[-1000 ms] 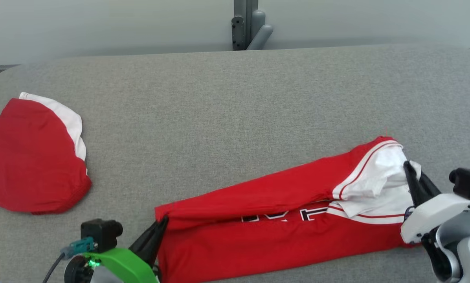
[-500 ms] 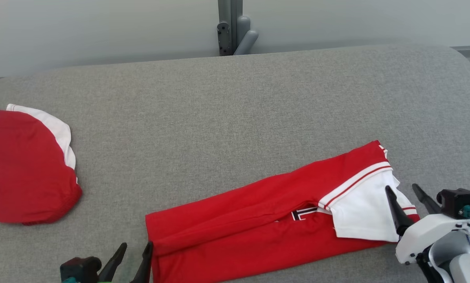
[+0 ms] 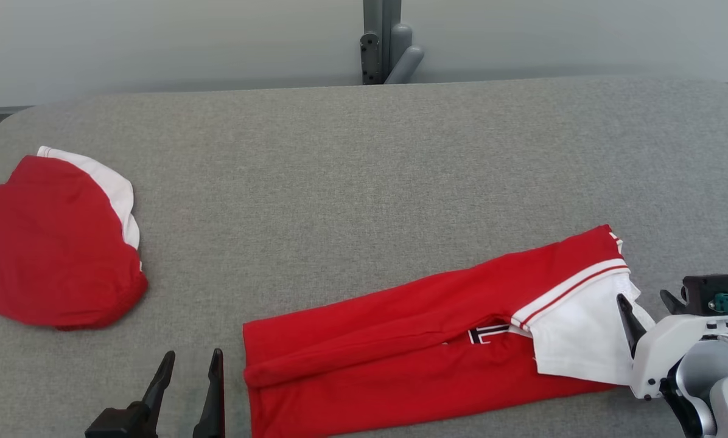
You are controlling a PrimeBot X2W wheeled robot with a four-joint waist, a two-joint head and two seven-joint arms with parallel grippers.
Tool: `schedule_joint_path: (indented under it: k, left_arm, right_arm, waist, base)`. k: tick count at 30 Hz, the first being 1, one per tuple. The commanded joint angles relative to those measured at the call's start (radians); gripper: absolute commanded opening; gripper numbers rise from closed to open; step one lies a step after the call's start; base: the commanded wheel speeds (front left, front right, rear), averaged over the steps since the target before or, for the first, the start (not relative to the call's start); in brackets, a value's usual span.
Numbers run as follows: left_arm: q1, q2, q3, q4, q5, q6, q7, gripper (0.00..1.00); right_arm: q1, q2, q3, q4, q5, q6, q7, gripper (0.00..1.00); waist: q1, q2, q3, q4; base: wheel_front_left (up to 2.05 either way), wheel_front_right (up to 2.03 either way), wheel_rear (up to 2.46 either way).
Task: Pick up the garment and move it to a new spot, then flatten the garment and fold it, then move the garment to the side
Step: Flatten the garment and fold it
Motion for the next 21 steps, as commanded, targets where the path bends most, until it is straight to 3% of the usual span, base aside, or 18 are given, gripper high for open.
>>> schedule_joint_path:
  k: [1, 9, 18, 19, 20, 21]
  left_arm:
    - [0.019, -0.014, 0.02, 0.004, 0.022, -0.011, -0.003, 1.0]
    - [0.034, -0.106, 0.122, 0.031, 0.106, -0.09, -0.003, 1.0]
    - [0.042, -0.172, 0.206, 0.079, 0.174, -0.166, -0.003, 1.0]
    - [0.043, -0.181, 0.218, 0.083, 0.18, -0.174, -0.003, 1.0]
    - [0.044, -0.189, 0.229, 0.087, 0.189, -0.179, -0.003, 1.0]
    - [0.046, -0.195, 0.238, 0.091, 0.196, -0.185, -0.003, 1.0]
  right_arm:
    - [-0.019, -0.003, -0.005, 0.029, -0.02, -0.001, -0.002, 1.0]
    - [-0.08, -0.003, -0.034, 0.194, -0.074, -0.001, -0.013, 1.0]
    - [-0.107, -0.01, -0.011, 0.327, 0.012, -0.001, 0.049, 1.0]
    - [-0.109, -0.007, -0.006, 0.339, 0.034, -0.001, 0.056, 0.87]
    - [-0.109, -0.009, -0.001, 0.349, 0.049, -0.001, 0.06, 0.38]
    - [-0.11, -0.011, 0.008, 0.353, 0.068, 0.0, 0.057, 0.0]
  waist:
    - [0.0, 0.0, 0.011, 0.024]
    - [0.0, 0.0, 0.036, 0.073]
    - [0.0, 0.0, 0.034, 0.095]
    - [0.0, 0.0, 0.032, 0.096]
    - [0.0, 0.0, 0.029, 0.097]
    - [0.0, 0.0, 0.027, 0.097]
  base:
    - [0.0, 0.0, 0.0]
    - [0.0, 0.0, 0.0]
    - [0.0, 0.0, 0.0]
    - [0.0, 0.0, 0.0]
    - [0.0, 0.0, 0.0]
    - [0.0, 0.0, 0.0]
